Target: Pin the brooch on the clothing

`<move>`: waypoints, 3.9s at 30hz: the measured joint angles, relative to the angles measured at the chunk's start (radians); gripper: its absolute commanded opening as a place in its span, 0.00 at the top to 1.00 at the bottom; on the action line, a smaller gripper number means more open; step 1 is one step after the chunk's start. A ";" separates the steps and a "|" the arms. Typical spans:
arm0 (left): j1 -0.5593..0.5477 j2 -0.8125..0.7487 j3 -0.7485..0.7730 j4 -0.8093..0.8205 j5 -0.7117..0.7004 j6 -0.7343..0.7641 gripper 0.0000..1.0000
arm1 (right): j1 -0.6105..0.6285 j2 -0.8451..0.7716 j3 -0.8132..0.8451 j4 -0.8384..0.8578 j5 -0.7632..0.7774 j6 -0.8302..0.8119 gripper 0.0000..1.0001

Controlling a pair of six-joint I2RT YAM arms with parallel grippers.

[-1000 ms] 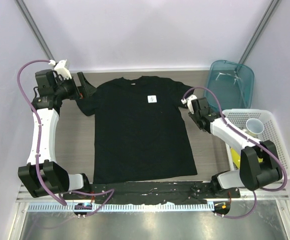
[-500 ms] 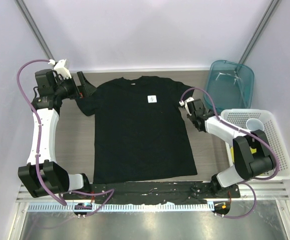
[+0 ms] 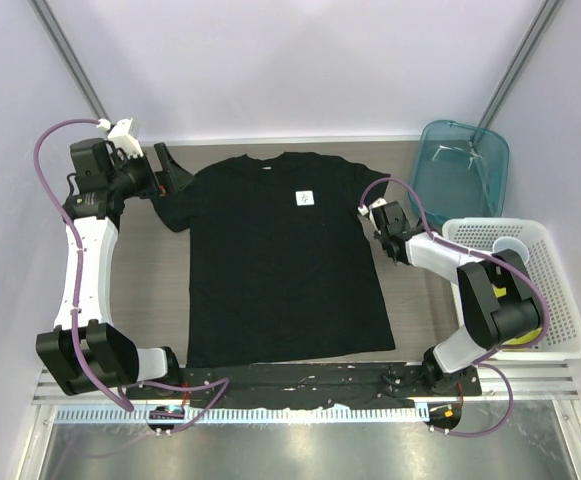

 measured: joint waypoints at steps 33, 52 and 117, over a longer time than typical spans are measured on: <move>0.000 0.000 0.000 0.000 0.000 0.001 0.02 | 0.000 0.072 -0.042 0.141 0.091 -0.044 0.86; 0.000 -0.010 0.000 0.014 -0.018 0.020 0.00 | 0.000 -0.060 -0.029 0.116 0.113 -0.121 0.99; -0.719 -0.115 -0.329 0.503 0.092 -0.343 0.33 | 0.085 -0.202 0.419 -0.169 -1.530 0.658 0.99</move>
